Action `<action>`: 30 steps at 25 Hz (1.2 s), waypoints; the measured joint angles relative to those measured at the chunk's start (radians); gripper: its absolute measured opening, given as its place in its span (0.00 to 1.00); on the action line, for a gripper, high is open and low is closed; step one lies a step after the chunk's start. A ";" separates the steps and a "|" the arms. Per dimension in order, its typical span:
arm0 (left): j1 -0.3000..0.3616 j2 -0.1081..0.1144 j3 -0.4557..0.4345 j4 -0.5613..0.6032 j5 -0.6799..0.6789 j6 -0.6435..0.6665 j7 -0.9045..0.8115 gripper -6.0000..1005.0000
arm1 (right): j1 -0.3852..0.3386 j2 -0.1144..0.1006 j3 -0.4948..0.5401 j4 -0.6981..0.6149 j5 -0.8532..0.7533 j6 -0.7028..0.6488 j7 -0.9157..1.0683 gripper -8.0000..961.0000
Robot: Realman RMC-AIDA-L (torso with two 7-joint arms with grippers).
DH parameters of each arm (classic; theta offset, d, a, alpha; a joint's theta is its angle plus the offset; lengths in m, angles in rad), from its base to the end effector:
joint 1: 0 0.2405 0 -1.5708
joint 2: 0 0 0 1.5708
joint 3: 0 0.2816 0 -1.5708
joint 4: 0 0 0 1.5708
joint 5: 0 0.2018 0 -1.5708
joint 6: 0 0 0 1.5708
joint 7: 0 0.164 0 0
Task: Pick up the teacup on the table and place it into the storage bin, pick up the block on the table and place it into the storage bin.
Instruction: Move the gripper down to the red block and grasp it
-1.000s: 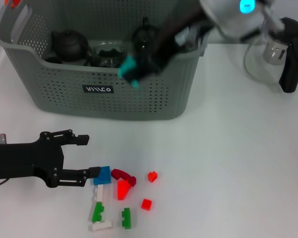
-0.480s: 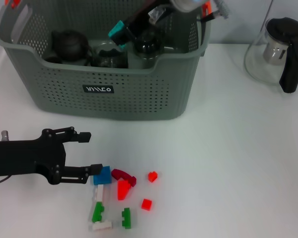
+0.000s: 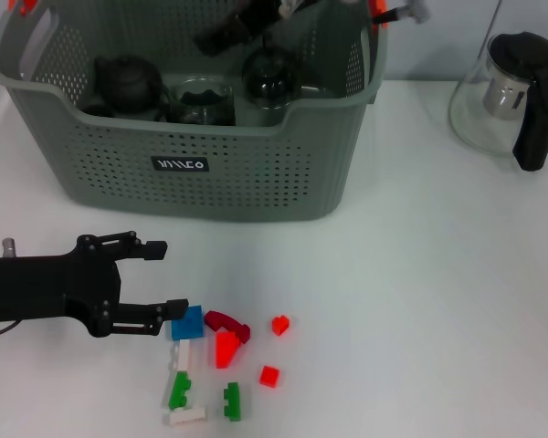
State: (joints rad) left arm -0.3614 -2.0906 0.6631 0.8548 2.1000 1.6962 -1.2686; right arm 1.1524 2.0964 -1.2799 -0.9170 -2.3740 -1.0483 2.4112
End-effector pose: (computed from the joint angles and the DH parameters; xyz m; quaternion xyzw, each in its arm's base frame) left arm -0.3085 0.2895 -0.0076 -0.9591 -0.1645 -0.1835 0.1392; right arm 0.0099 0.4761 -0.0694 -0.9611 0.1544 0.0406 0.2254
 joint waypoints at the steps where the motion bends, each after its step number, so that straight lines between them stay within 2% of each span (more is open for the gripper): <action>1: 0.000 0.000 0.001 0.000 0.000 0.000 0.000 0.86 | -0.027 0.000 0.008 -0.059 0.017 -0.046 -0.003 0.77; 8: -0.001 0.004 -0.001 0.004 0.012 0.000 0.001 0.86 | -0.162 -0.008 0.036 -0.355 0.058 -0.471 -0.010 0.95; 11: -0.001 0.005 -0.001 0.002 0.012 -0.001 0.008 0.86 | -0.200 -0.005 0.019 -0.413 0.033 -0.614 -0.010 0.97; 14: -0.001 0.005 -0.001 0.001 0.013 -0.001 0.013 0.86 | -0.217 -0.002 -0.021 -0.414 0.011 -0.676 -0.007 0.98; 18: -0.001 0.004 -0.001 0.001 0.014 -0.001 0.013 0.86 | -0.234 0.003 -0.136 -0.382 -0.017 -0.676 0.001 0.98; 21: -0.001 0.004 -0.002 0.000 0.014 -0.001 0.014 0.86 | -0.229 0.005 -0.236 -0.321 -0.022 -0.623 0.013 0.98; 30: -0.004 0.002 0.000 0.000 0.014 -0.002 0.014 0.86 | -0.146 0.016 -0.502 -0.035 0.022 -0.332 0.058 0.98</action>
State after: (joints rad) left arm -0.3657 -2.0889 0.6628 0.8544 2.1139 1.6939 -1.2547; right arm 1.0060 2.1123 -1.7816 -0.9522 -2.3517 -1.3808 2.4692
